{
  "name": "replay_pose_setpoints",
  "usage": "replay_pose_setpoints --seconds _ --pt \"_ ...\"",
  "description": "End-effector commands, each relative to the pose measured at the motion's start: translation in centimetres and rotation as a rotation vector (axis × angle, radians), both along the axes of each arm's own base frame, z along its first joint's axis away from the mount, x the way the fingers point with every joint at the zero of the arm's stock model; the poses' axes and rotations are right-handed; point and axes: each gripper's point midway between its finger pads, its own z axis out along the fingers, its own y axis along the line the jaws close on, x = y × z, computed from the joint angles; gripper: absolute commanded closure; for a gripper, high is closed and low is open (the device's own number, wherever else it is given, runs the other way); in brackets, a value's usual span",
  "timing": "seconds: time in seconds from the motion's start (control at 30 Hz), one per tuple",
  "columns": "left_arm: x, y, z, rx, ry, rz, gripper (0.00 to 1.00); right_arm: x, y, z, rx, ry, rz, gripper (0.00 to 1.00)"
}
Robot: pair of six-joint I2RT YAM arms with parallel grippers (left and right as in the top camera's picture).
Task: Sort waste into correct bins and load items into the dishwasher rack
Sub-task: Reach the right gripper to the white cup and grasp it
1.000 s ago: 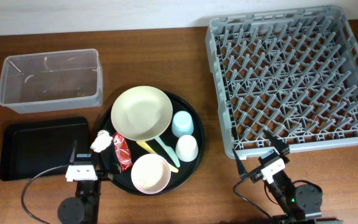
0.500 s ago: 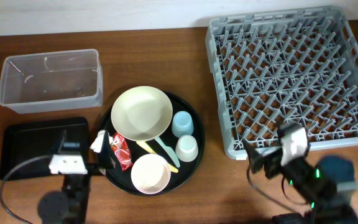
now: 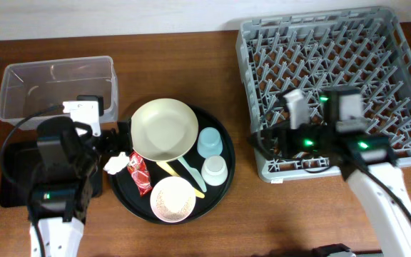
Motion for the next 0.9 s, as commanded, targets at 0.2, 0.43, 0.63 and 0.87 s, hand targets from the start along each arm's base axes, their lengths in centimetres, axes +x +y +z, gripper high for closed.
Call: replay_pose_setpoints --seconds 0.2,0.43,0.63,0.87 --pt "0.8 1.6 -0.1 0.060 0.016 0.069 0.01 -0.6 6.6 -6.1 -0.368 0.055 -0.058 0.02" --pt "0.7 1.6 -0.2 0.060 0.022 0.068 0.01 -2.5 9.7 -10.9 -0.479 0.116 0.053 0.03" --pt "0.7 1.6 -0.2 0.060 0.021 0.068 0.01 -2.4 10.0 -12.6 -0.553 0.110 0.014 0.08" --pt "0.7 1.6 -0.2 0.060 0.022 0.068 0.01 -1.4 10.4 -12.2 -0.497 0.117 -0.107 0.08"
